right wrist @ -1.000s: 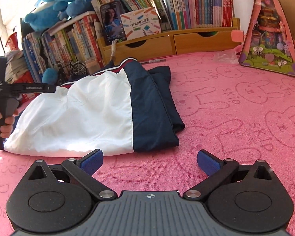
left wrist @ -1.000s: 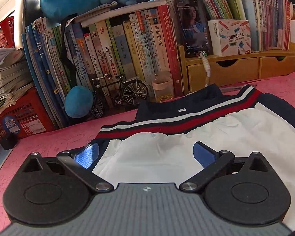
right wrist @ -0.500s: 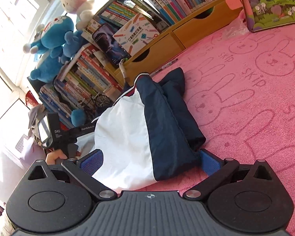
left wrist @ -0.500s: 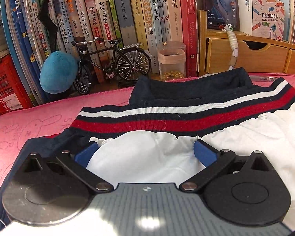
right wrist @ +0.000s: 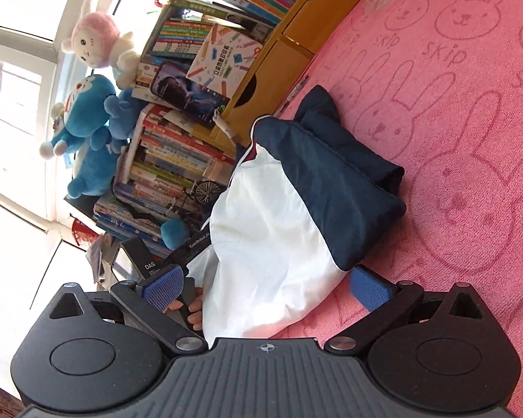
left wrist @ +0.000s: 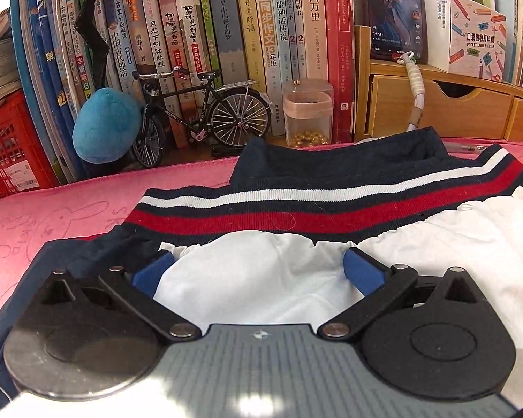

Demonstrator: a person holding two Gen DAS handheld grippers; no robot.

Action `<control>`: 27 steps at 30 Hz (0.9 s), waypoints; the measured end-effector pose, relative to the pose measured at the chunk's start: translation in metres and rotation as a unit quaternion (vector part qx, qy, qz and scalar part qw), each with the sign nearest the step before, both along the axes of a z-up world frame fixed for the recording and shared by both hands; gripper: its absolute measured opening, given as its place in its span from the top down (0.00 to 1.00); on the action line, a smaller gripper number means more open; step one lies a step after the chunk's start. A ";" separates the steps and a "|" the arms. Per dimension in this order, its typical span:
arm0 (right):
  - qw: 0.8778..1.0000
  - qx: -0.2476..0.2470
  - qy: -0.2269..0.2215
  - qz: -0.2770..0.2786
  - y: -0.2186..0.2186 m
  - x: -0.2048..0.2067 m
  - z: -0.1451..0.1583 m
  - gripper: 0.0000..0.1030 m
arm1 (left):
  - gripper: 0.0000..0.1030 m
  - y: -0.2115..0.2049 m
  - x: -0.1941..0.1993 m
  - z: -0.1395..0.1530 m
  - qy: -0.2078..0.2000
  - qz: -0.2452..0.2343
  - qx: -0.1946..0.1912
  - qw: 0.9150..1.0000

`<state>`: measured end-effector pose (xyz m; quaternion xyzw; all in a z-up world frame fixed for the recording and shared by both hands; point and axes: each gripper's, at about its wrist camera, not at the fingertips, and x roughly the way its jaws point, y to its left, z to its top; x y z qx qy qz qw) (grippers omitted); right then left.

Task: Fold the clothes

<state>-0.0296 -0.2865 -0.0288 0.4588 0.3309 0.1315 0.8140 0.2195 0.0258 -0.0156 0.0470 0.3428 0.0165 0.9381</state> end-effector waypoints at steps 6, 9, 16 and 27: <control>0.994 -0.076 -0.004 -0.081 0.016 0.037 0.002 0.00 | 0.00 -0.001 0.000 0.000 0.000 0.001 -0.003 1.000; 0.992 -0.092 -0.016 -0.090 0.020 0.053 -0.001 0.00 | 0.00 -0.001 0.000 0.000 -0.001 0.001 -0.004 1.000; 0.988 -0.119 -0.032 -0.095 0.026 0.068 -0.003 0.07 | 0.00 0.001 0.000 -0.001 0.001 0.002 -0.012 1.000; 0.964 -0.235 -0.034 -0.122 0.051 0.055 0.021 0.81 | 0.00 0.002 -0.006 0.006 0.004 0.000 0.006 1.000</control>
